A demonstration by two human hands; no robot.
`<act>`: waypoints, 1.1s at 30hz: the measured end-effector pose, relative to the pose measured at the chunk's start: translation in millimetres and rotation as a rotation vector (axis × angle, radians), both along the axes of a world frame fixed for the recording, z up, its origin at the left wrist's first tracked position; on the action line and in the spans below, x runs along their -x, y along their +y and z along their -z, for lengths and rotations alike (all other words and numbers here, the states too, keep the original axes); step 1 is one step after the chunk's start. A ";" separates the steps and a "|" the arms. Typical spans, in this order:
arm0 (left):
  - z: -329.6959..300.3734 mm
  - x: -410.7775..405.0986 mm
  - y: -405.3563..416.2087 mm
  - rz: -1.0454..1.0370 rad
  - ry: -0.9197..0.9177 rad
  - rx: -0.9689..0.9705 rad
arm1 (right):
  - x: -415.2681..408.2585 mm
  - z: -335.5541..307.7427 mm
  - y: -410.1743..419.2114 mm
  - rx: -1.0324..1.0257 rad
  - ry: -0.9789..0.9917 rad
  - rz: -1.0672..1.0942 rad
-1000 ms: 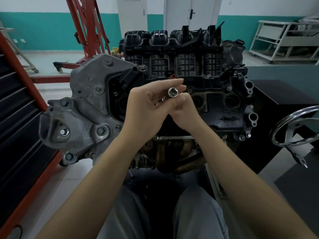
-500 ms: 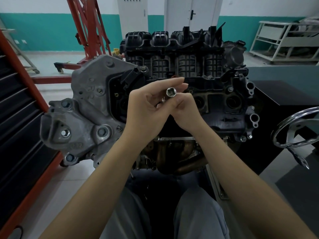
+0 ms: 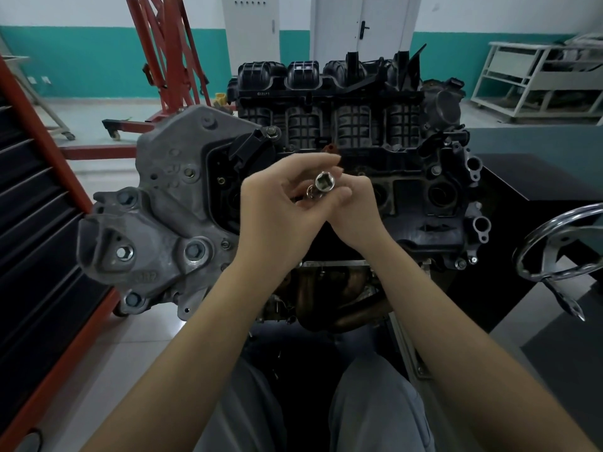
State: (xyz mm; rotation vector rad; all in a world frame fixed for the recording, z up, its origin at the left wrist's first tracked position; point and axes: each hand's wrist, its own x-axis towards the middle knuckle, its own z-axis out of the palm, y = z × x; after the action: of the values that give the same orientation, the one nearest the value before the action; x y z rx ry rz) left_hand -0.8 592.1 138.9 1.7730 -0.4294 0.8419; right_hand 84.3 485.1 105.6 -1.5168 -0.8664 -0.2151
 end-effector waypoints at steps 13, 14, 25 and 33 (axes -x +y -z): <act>-0.8 -0.1 1.0 0.050 0.013 0.081 | 5.7 -3.1 1.1 0.000 -0.037 -0.019; -0.7 0.1 0.4 0.042 0.005 0.097 | 7.3 -4.5 1.3 -0.003 -0.046 -0.030; -0.3 -2.0 2.6 0.074 0.028 0.132 | 5.3 -7.5 -0.4 -0.001 -0.026 -0.075; 1.7 -0.2 3.8 0.183 0.073 0.121 | 0.3 -4.0 -3.3 0.026 -0.013 -0.026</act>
State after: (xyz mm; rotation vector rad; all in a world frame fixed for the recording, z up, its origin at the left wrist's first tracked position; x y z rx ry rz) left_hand -0.6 595.9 137.2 1.6200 -0.4753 0.6590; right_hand 84.0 481.9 109.6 -1.5287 -0.9016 -0.1961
